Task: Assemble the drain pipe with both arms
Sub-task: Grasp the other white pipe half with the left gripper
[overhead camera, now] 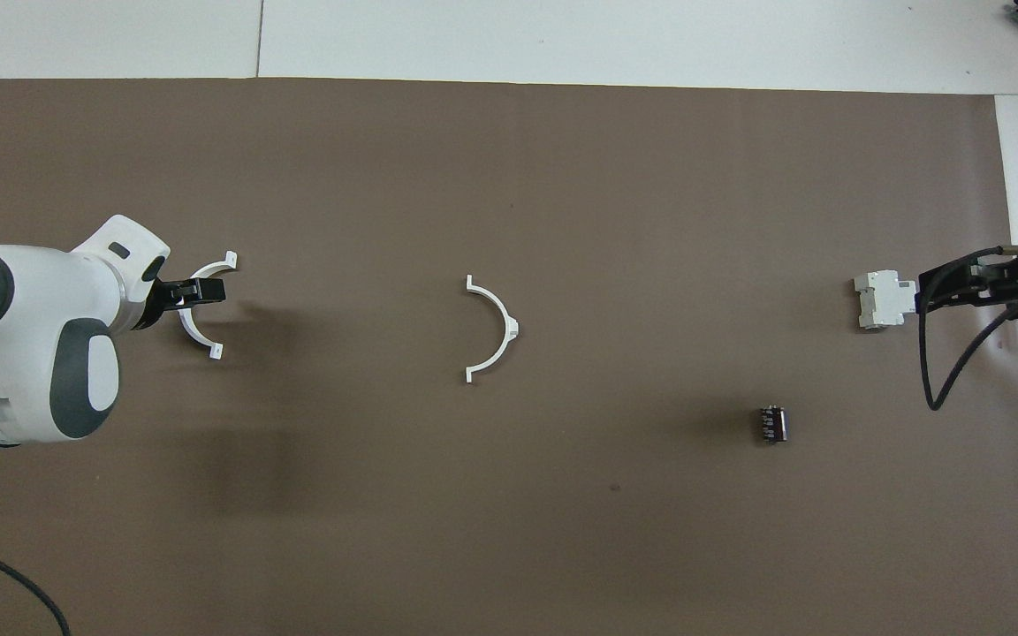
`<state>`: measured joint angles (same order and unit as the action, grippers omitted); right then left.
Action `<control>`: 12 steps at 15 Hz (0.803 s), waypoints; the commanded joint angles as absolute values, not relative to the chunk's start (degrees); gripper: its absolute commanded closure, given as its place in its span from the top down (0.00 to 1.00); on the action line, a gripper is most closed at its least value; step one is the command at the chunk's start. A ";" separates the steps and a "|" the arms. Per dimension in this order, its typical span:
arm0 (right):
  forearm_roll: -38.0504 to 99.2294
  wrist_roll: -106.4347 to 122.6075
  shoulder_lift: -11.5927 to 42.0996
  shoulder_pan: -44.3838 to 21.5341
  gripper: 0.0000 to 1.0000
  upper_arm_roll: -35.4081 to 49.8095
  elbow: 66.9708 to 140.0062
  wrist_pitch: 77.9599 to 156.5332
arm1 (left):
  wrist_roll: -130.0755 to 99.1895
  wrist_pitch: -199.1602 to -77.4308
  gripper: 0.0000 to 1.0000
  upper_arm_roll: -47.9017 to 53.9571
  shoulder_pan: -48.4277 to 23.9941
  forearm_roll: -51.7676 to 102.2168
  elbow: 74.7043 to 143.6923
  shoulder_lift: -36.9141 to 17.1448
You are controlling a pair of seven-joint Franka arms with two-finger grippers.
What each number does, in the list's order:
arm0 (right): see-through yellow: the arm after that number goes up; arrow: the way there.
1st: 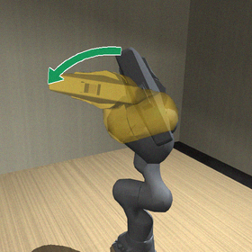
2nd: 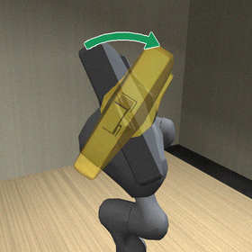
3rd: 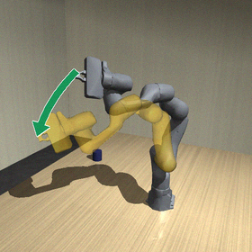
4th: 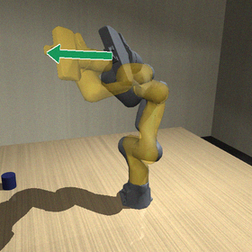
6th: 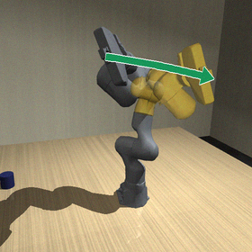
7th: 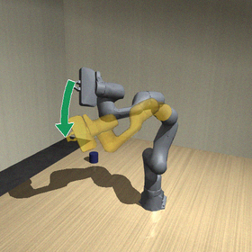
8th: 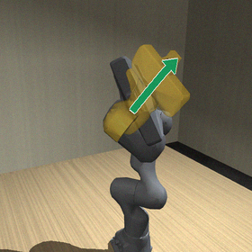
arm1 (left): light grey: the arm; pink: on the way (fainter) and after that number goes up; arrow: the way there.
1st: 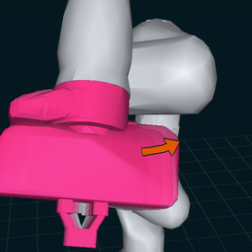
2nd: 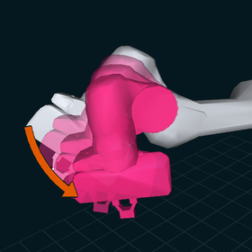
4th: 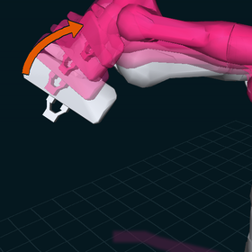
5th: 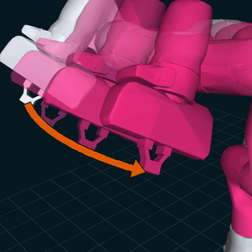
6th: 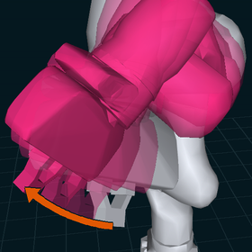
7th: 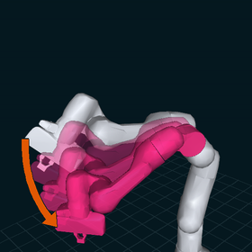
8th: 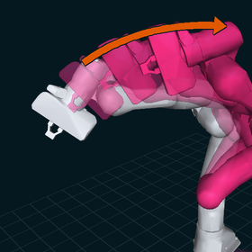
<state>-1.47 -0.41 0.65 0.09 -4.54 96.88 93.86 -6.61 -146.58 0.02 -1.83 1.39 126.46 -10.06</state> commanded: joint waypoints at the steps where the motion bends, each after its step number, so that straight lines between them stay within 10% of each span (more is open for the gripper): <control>1: -2.72 0.17 -1.23 -0.09 1.00 -3.60 93.71 91.76 | -6.07 -149.15 1.00 -0.70 -2.55 0.62 128.67 -10.28; 12: -2.02 0.35 -0.70 -0.09 1.00 -1.76 89.48 88.50 | 4.05 -147.30 0.98 -0.79 -0.44 0.62 128.32 -10.28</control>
